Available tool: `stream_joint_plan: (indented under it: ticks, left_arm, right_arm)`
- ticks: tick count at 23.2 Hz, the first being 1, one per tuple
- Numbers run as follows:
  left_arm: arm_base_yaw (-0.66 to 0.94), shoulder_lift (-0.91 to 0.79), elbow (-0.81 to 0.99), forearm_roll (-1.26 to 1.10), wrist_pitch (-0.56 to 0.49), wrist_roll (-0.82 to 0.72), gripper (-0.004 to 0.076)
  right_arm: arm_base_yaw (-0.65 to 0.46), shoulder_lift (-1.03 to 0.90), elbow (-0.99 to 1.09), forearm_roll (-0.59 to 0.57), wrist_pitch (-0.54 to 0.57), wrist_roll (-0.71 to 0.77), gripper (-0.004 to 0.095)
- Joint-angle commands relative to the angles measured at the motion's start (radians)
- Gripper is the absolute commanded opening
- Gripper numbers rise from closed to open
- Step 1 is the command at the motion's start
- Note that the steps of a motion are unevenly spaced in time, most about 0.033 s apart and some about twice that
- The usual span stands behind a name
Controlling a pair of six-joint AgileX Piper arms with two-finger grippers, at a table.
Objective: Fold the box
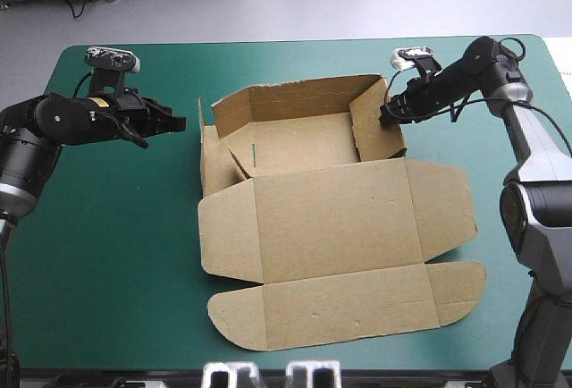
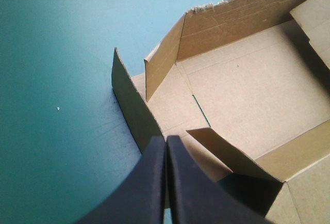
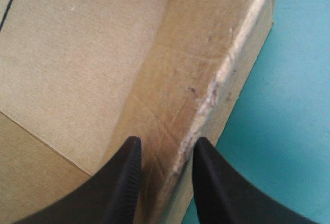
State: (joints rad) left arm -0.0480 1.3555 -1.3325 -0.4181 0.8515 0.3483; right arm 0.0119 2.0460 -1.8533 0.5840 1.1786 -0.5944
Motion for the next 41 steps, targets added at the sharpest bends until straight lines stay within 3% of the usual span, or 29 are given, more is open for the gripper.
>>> stream_joint_plan:
  ticks: [1,4,8,12,17,18,20,22,25,28,33,41]
  left_arm:
    - [0.001,-0.038,-0.035,-0.037,-0.038,0.002,-0.0001]
    - [0.001,-0.038,-0.035,-0.037,-0.036,0.002,-0.0001]
    - [0.001,-0.038,-0.035,-0.037,-0.029,0.002,-0.0010]
    - [0.001,-0.038,-0.035,-0.031,0.003,-0.001,-0.0010]
    - [0.014,-0.038,-0.035,0.045,-0.147,-0.059,-0.0010]
    - [0.047,-0.027,-0.035,0.022,-0.232,-0.106,-0.0010]
    - [0.144,-0.014,-0.035,-0.083,-0.286,-0.154,-0.0010]
    - [0.271,0.008,-0.035,-0.259,-0.277,-0.125,-0.0010]
    - [0.416,0.046,-0.035,-0.519,-0.189,0.075,-0.0010]
    - [0.562,0.100,-0.035,-0.708,-0.031,0.223,-0.0010]
    - [0.598,0.240,-0.035,-1.059,0.417,0.449,-0.0010]
    - [0.421,0.211,-0.035,-1.160,0.450,0.505,-0.0010]
  right_arm:
    - [0.016,-0.021,-0.027,0.021,-0.004,-0.015,0.0266]
    - [0.026,0.004,-0.027,0.026,-0.010,-0.015,0.0206]
    - [0.031,0.015,-0.027,0.039,-0.049,0.002,-0.0019]
    - [0.031,0.012,-0.033,0.101,-0.068,0.005,-0.0013]
    - [0.031,-0.023,-0.119,0.194,-0.042,0.021,-0.0013]
    - [0.029,-0.046,-0.170,0.210,-0.040,0.050,-0.0013]
    - [0.027,-0.093,-0.259,0.217,-0.026,0.081,-0.0010]
    - [0.022,-0.138,-0.341,0.217,-0.005,0.108,-0.0009]
    - [0.022,-0.184,-0.456,0.215,0.041,0.134,-0.0009]
    - [0.022,-0.226,-0.587,0.213,0.076,0.195,-0.0009]
    - [0.022,-0.287,-0.735,0.218,0.076,0.251,-0.0009]
    - [0.022,-0.315,-0.747,0.195,0.076,0.257,-0.0009]
